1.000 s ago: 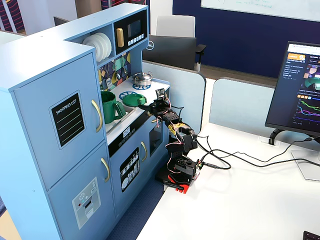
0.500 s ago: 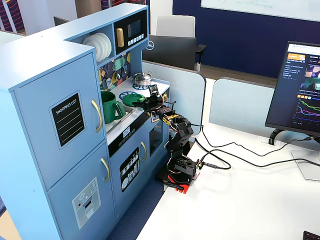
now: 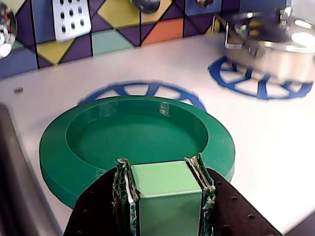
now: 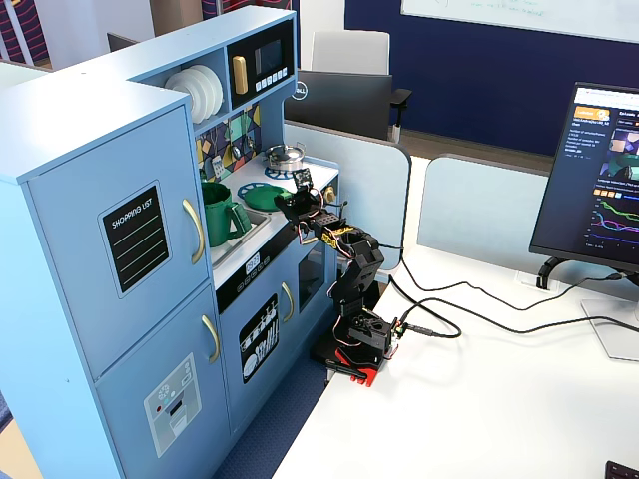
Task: Pick up the lid from the counter and put it on the green recipient
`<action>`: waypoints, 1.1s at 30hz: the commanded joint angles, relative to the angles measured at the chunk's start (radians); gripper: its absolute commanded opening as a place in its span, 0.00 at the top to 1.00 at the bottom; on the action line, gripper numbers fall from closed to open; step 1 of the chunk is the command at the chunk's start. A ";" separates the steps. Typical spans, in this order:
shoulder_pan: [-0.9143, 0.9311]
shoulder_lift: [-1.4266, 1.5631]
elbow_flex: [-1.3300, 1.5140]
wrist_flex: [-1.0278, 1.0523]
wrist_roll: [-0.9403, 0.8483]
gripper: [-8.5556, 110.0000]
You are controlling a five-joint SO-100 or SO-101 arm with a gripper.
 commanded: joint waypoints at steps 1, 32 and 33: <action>-0.023 0.018 -0.201 0.020 -0.014 0.93; -0.512 0.092 -0.727 0.629 -0.054 0.93; -0.517 0.091 -0.723 0.629 -0.054 0.93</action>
